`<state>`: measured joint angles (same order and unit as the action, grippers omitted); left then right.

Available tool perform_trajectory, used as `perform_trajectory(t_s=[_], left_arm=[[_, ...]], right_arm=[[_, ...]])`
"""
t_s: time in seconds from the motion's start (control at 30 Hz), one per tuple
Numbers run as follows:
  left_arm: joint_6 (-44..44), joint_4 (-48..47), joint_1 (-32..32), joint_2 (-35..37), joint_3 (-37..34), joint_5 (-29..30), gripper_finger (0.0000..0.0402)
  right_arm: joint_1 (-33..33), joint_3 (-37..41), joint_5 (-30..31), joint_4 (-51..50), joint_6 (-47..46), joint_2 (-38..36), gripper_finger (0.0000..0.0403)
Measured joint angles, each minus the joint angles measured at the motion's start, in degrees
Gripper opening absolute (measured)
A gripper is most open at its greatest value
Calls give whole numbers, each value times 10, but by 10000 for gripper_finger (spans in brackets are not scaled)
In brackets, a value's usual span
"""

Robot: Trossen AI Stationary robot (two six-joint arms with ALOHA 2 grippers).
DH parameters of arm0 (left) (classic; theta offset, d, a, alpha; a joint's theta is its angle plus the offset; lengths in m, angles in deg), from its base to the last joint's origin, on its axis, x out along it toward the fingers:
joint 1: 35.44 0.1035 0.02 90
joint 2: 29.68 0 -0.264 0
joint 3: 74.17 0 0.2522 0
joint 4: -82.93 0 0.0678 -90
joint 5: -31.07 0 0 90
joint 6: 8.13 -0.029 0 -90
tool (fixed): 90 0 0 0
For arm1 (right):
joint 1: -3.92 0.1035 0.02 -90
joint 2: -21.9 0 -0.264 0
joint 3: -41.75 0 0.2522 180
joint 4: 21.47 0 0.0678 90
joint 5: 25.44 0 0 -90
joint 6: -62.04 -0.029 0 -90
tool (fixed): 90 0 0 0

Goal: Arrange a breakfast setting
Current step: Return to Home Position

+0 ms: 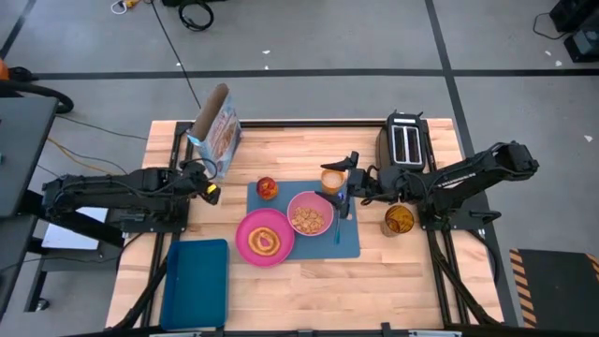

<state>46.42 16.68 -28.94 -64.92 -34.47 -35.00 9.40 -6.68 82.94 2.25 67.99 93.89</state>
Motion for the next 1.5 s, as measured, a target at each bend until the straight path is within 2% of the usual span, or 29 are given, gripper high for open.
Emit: perform_trajectory(t_s=[0.13, 0.27, 0.5, 0.7, 0.8, 0.87, 1.03, 1.13, 1.23, 1.33, 1.5], left_arm=[[-30, 4, -34, 0, 0, -27, 243], [-46, 40, -96, 0, 0, -27, 242], [-132, 165, -227, 0, 0, 62, 212], [-267, 300, -309, -1, -1, 73, 176], [-343, 375, -345, -14, -2, 74, 161], [-391, 458, -365, -27, -18, 74, 149], [-494, 717, -386, -66, -122, 60, 112], [-539, 856, -377, -77, -180, 60, 78], [-550, 916, -351, -74, -211, 52, 38], [-555, 916, -325, -62, -215, 34, 8], [-601, 855, -318, -2, -204, 30, 14]], right_arm=[[0, 0, -11, -10, 0, 0, 379], [0, 0, -20, -32, -6, 0, 374], [0, 13, -27, -47, -19, 0, 340], [6, 13, -52, -45, -19, 0, 292], [6, 16, -67, -44, -19, 0, 265], [10, 33, -78, -24, -19, 0, 244], [37, 99, -58, 60, -19, -10, 191], [41, 113, -37, 27, -27, -52, 162], [42, 113, -32, -69, -39, -123, 137], [42, 113, -16, -168, -53, -213, 117], [42, 113, -19, -296, -49, -351, 96]])
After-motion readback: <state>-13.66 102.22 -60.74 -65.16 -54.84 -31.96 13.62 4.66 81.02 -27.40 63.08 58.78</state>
